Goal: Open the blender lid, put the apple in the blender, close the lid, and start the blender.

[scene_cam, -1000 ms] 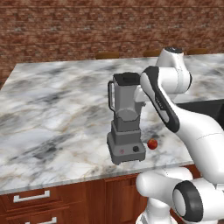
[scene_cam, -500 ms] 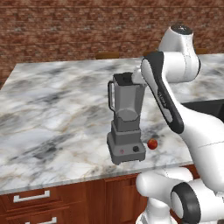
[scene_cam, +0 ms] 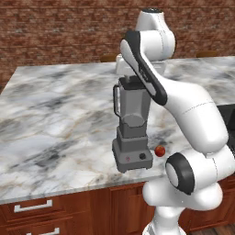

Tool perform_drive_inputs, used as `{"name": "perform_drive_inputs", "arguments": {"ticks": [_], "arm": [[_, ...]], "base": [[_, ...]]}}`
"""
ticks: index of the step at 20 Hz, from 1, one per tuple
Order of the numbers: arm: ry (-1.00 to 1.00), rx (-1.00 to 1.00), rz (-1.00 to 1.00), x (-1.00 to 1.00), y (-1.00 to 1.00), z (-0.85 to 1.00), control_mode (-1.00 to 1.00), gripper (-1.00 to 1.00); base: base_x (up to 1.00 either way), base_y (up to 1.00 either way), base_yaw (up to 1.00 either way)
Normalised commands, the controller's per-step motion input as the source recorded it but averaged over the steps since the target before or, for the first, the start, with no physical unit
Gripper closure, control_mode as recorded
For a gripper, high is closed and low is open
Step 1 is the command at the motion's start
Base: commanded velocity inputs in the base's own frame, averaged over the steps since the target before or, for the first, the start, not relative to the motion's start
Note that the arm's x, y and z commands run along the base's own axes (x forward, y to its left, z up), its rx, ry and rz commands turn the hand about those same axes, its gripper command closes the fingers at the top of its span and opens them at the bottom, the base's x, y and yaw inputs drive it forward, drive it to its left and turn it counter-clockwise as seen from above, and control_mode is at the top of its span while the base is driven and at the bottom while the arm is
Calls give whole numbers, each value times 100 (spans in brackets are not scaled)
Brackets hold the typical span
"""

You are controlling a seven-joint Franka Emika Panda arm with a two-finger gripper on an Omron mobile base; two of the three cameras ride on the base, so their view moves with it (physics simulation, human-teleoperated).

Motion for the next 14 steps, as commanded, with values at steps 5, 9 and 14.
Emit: {"name": "perform_drive_inputs", "arguments": {"ticks": [5, 9, 14], "arm": [[7, 0, 0, 16, -5, -3, -100, -100], [1, 0, 0, 20, -13, -15, -100, -100], [0, 0, 0, 18, 0, -19, -100, -100]], "base": [[0, 0, 0], [0, 0, 0], [0, 0, 0]]}}
